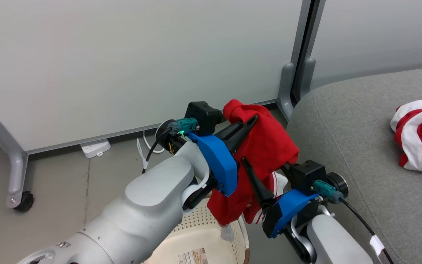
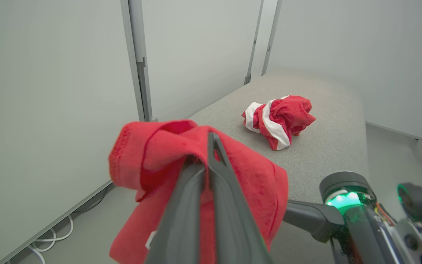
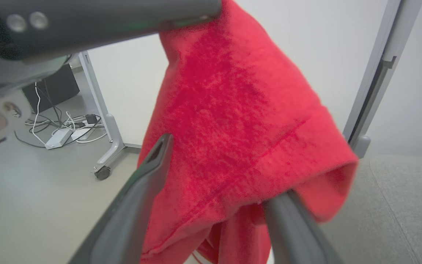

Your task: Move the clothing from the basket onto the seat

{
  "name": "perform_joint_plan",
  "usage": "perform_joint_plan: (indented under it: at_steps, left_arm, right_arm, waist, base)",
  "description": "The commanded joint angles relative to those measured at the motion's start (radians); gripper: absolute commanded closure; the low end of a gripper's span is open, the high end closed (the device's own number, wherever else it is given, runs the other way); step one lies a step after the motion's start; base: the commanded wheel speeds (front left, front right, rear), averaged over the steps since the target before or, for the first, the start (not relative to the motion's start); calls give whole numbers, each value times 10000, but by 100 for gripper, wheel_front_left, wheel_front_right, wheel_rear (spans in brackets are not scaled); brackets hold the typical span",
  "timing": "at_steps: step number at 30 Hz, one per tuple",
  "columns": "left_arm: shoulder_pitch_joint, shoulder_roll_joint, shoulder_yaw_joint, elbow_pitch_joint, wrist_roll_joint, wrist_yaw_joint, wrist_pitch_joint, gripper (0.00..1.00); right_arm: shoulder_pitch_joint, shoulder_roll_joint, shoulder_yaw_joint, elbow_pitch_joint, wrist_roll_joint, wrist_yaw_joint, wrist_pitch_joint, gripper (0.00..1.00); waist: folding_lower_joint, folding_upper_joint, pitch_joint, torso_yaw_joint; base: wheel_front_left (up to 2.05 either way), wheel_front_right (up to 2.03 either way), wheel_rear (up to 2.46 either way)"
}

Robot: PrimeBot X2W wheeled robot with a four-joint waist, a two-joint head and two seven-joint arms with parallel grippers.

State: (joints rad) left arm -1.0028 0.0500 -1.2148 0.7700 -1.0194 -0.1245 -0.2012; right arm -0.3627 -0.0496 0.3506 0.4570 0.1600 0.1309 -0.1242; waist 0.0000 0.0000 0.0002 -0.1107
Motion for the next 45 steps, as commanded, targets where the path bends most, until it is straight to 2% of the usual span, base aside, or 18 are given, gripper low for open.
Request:
perform_joint_plan:
  at_steps: [1,2,3,4,5,16,32,34,35,36,43,45]
  left_arm:
    - [-146,17,-64,-75,-155,24,-61,100]
    - [-174,15,-83,-82,-179,23,-69,100]
    - [-199,15,-105,-79,-209,23,-79,100]
    - [-220,14,-133,-73,-240,22,-89,100]
    - [-237,14,-159,-69,-249,23,-99,100]
    - [-299,14,-391,43,-339,32,-156,100]
    - [-296,15,-575,222,-417,15,-216,100]
    - [-308,15,-587,208,-413,12,-243,76]
    - [-315,14,-592,216,-399,16,-267,33]
    - [-323,14,-593,237,-367,47,-304,0]
    - [293,147,-258,384,69,80,-640,0]
    - [490,354,348,-7,435,175,-663,0]
  right_arm:
    - [-391,-14,310,347,100,-3,-67,0]
    - [-551,-14,467,516,72,-3,-14,0]
    - [-717,-17,513,698,47,-3,-1,13]
    - [-871,-17,554,863,-48,-3,10,66]
    - [-977,-17,657,999,-88,-3,0,100]
    - [-1515,-11,1083,1883,79,-3,-312,100]
    - [-1636,-12,1386,2351,394,-3,-536,100]
    - [-1641,-12,1416,2369,428,-3,-558,100]
    - [-1645,-12,1430,2376,435,-3,-572,100]
    - [-1657,-12,1447,2380,431,-3,-582,100]
    - [-1768,-11,1362,2360,446,-3,-647,100]
    - [-1741,-9,1298,2347,401,-3,-686,100]
  waist:
    - [0,0,-3,1]
    - [0,0,-3,3]
    - [0,0,-3,2]
    - [0,0,-3,3]
    - [0,0,-6,8]
    - [0,0,-69,64]
    - [0,0,-102,38]
    - [0,0,-89,44]
    - [0,0,-79,42]
    - [0,0,-65,37]
    - [0,0,38,-4]
    - [0,0,77,10]
  base:
    - [0,0,0]
    - [0,0,0]
    - [0,0,0]
    - [0,0,0]
    - [0,0,0]
    - [0,0,0]
    - [0,0,0]
    - [0,0,0]
    - [0,0,0]
    - [0,0,0]
    - [0,0,0]
    - [0,0,0]
